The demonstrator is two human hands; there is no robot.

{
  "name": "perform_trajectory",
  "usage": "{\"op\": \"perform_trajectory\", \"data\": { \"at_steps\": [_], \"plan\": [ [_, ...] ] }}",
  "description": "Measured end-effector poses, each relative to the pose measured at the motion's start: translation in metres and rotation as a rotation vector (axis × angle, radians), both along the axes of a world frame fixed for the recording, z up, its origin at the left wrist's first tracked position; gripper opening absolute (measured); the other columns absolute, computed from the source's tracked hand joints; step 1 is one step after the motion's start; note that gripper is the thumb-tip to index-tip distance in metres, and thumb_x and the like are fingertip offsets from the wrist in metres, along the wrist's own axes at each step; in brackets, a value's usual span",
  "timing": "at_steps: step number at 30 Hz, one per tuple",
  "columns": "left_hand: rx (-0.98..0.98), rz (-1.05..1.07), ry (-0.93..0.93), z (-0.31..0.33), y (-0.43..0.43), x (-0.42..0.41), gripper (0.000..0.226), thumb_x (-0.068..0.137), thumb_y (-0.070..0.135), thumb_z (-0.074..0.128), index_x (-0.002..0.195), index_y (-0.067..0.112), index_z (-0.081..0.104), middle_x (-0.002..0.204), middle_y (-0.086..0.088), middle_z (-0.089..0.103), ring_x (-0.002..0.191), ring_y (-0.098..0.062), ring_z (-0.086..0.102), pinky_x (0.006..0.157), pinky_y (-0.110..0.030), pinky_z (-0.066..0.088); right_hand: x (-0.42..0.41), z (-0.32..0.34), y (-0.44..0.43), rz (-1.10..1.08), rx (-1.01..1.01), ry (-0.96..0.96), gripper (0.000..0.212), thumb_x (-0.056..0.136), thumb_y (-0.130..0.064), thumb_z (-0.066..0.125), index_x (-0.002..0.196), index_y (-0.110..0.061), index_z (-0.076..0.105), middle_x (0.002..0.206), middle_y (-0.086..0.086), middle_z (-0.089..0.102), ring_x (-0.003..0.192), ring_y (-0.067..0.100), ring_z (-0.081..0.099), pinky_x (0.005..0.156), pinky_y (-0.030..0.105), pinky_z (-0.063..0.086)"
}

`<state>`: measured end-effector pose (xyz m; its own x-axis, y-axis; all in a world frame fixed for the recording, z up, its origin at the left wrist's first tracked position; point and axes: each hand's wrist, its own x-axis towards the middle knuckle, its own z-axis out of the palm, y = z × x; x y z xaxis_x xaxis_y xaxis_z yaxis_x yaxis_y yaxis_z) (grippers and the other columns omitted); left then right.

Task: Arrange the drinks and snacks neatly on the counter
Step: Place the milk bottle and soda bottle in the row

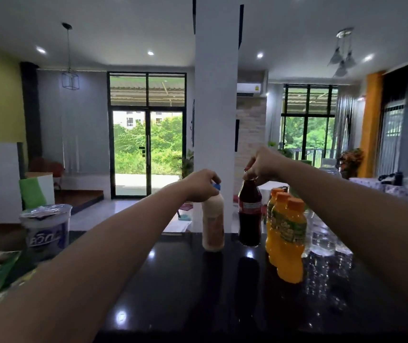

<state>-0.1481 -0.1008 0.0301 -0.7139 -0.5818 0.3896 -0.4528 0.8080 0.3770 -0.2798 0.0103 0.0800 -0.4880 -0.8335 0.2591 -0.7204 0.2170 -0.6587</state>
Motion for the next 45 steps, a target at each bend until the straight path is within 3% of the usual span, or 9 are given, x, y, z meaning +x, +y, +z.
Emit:
{"op": "perform_trajectory", "data": {
  "at_steps": [3,5,11,20,25,31,36,41,45],
  "plan": [
    [-0.001,-0.021,-0.001,-0.004,0.004,-0.021,0.039,0.090,0.009,0.058,0.128,0.005,0.054,0.133,-0.014,0.054,0.119,-0.026,0.053,0.099,-0.033,0.043,-0.010,-0.007,-0.001,-0.018,0.033,-0.010,0.031,0.081,0.000,0.070,0.109,0.008,0.061,0.091,0.017,0.066,0.084,0.029,0.065,0.061,0.027,0.056],
    [0.006,-0.025,0.016,-0.005,0.004,-0.031,0.039,0.090,0.006,0.057,0.129,0.005,0.054,0.134,-0.014,0.053,0.121,-0.027,0.052,0.102,-0.034,0.042,-0.016,-0.011,-0.003,-0.025,0.032,-0.018,0.032,0.081,-0.001,0.070,0.111,0.008,0.060,0.100,0.021,0.065,0.092,0.032,0.064,0.062,0.028,0.055],
    [0.135,-0.038,0.097,-0.010,0.000,-0.045,0.043,0.089,0.000,0.054,0.131,0.004,0.051,0.132,-0.015,0.054,0.118,-0.027,0.053,0.098,-0.034,0.045,-0.028,-0.021,-0.013,-0.033,0.018,0.000,0.034,0.081,-0.003,0.071,0.111,0.006,0.059,0.104,0.023,0.065,0.086,0.031,0.064,0.062,0.029,0.055],
    [0.284,-0.115,0.158,-0.011,0.002,-0.051,0.047,0.087,-0.006,0.050,0.131,0.007,0.049,0.131,-0.014,0.053,0.113,-0.020,0.052,0.081,-0.025,0.046,-0.031,-0.023,-0.014,-0.074,0.033,0.140,0.031,0.084,-0.010,0.069,0.111,0.003,0.060,0.106,0.019,0.065,0.080,0.023,0.061,0.048,0.020,0.049],
    [0.296,-0.142,0.156,-0.011,0.003,-0.053,0.047,0.087,-0.005,0.052,0.132,0.008,0.048,0.131,-0.014,0.053,0.115,-0.021,0.052,0.084,-0.027,0.044,-0.034,-0.023,-0.015,-0.071,0.032,0.164,0.030,0.084,-0.010,0.070,0.110,0.003,0.061,0.103,0.019,0.066,0.076,0.022,0.062,0.050,0.021,0.050],
    [0.202,-0.112,0.201,-0.021,0.001,-0.050,0.051,0.089,0.005,0.056,0.138,0.011,0.043,0.134,-0.014,0.052,0.111,-0.019,0.053,0.087,-0.025,0.041,-0.044,-0.029,-0.019,-0.088,0.019,0.205,0.030,0.082,-0.019,0.072,0.104,0.001,0.067,0.098,0.016,0.069,0.083,0.026,0.070,0.078,0.035,0.059],
    [-0.039,0.029,0.126,-0.024,0.009,-0.042,0.049,0.093,0.018,0.052,0.141,0.011,0.040,0.137,-0.013,0.053,0.120,-0.026,0.054,0.094,-0.031,0.042,-0.042,-0.029,-0.017,-0.126,0.012,0.328,0.028,0.087,-0.022,0.068,0.103,0.001,0.067,0.102,0.014,0.069,0.086,0.026,0.067,0.081,0.038,0.056],
    [-0.202,0.198,-0.050,-0.016,0.031,-0.012,0.043,0.097,0.025,0.044,0.137,0.011,0.041,0.137,-0.011,0.052,0.119,-0.026,0.053,0.092,-0.038,0.044,-0.015,-0.032,0.006,-0.154,-0.016,0.464,0.033,0.093,-0.024,0.054,0.119,-0.004,0.060,0.118,0.014,0.064,0.103,0.028,0.060,0.076,0.029,0.041],
    [-0.235,0.294,-0.213,-0.022,0.059,0.020,0.043,0.097,0.029,0.040,0.134,0.008,0.042,0.136,-0.012,0.048,0.122,-0.029,0.048,0.095,-0.042,0.042,0.019,-0.050,0.034,-0.119,0.060,0.537,0.034,0.095,-0.027,0.047,0.120,-0.006,0.056,0.119,0.014,0.060,0.100,0.027,0.057,0.078,0.033,0.045]
  ]
}}
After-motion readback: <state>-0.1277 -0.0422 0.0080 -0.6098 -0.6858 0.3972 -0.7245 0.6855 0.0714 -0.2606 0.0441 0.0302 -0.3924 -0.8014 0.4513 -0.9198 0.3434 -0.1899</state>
